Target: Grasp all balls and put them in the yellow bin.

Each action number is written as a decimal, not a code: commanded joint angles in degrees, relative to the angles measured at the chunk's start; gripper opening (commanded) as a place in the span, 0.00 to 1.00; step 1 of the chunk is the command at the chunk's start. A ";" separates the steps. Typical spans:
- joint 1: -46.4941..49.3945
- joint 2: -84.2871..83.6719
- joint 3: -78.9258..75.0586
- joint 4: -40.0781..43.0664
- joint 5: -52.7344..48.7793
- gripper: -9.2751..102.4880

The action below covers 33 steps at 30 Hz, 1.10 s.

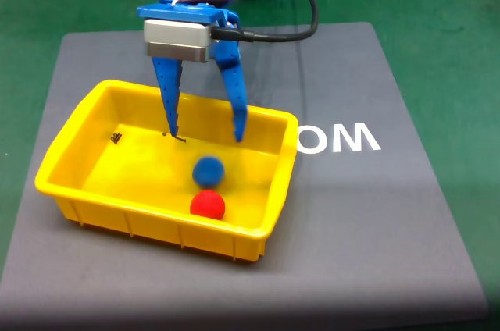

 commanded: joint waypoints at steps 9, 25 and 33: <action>0.44 4.75 -4.04 2.99 1.93 0.46; -8.00 52.03 34.80 12.13 -1.32 0.28; -14.24 76.73 63.28 12.22 -4.92 0.08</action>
